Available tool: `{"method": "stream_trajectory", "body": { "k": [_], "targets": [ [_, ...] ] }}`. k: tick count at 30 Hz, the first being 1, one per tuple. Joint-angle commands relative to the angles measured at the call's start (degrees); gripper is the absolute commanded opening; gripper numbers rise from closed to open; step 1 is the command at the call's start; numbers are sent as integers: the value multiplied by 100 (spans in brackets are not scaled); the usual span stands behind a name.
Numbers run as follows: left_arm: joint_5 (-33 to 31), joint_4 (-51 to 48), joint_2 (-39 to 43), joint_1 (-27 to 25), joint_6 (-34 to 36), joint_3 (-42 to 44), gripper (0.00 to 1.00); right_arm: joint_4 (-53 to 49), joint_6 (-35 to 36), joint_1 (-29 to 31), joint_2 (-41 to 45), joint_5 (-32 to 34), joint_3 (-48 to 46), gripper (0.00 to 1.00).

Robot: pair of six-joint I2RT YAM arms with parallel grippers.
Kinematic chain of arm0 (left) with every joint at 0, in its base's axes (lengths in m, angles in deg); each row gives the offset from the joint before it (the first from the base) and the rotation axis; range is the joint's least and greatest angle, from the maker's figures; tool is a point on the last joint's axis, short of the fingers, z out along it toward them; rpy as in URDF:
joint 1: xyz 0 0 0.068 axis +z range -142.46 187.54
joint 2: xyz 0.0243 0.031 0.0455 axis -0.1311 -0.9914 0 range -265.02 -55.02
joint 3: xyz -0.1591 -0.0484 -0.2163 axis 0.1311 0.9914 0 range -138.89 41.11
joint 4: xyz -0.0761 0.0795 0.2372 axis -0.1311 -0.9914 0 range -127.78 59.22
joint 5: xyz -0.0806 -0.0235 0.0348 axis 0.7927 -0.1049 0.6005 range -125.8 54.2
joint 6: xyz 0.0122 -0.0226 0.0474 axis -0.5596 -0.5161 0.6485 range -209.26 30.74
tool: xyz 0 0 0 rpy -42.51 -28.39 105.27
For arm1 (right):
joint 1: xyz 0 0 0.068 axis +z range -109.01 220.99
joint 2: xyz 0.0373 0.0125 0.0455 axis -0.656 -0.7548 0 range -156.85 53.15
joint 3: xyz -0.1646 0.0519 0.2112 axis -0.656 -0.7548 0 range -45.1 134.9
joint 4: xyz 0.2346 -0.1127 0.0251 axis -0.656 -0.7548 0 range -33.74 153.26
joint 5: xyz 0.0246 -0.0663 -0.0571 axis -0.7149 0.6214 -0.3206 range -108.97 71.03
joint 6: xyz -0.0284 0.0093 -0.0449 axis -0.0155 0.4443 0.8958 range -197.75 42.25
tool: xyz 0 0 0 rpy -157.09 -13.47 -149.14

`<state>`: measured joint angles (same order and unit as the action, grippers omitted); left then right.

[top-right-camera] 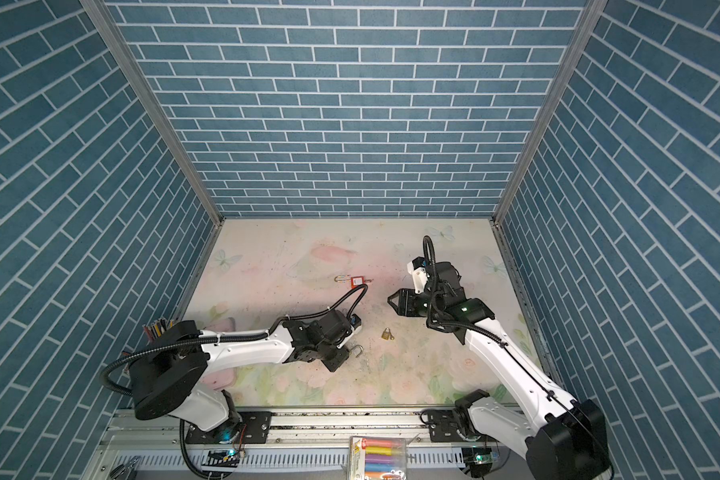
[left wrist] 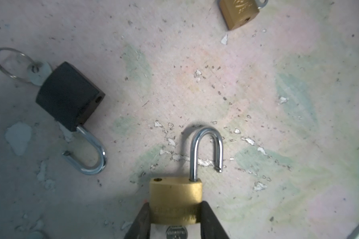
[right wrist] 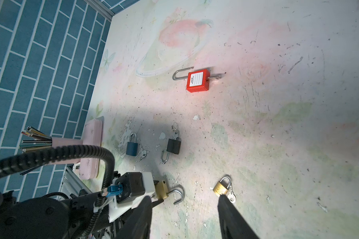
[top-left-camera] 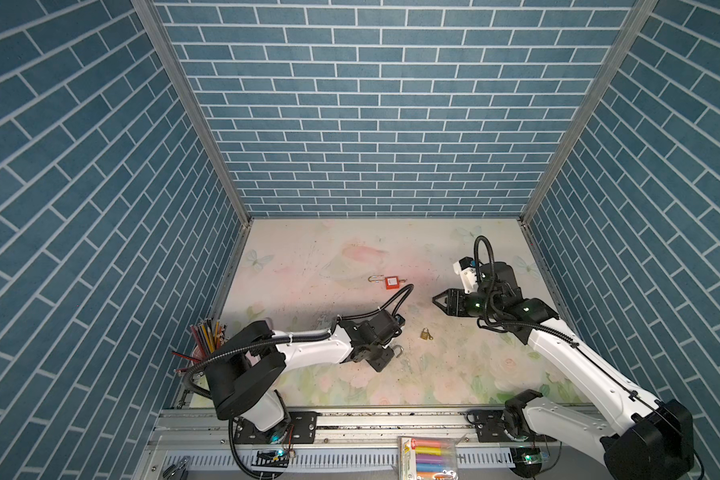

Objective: Lock with the key

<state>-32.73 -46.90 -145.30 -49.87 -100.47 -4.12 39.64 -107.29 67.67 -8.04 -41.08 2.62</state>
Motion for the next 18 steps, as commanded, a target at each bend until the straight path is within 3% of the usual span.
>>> {"method": "stream_trajectory", "body": {
  "k": [1, 9, 18],
  "targets": [
    [18, -169, -134, -28, -101, -187, 0, 120, 106, -58, -56, -114, -16, 52],
    [5, -302, -329, -58, -85, -333, 30, 195, 137, -125, -120, -215, -41, 53],
    [-175, -468, -440, -120, -40, -508, 45, 259, 106, -170, -35, -272, -176, 52]
  ]
}}
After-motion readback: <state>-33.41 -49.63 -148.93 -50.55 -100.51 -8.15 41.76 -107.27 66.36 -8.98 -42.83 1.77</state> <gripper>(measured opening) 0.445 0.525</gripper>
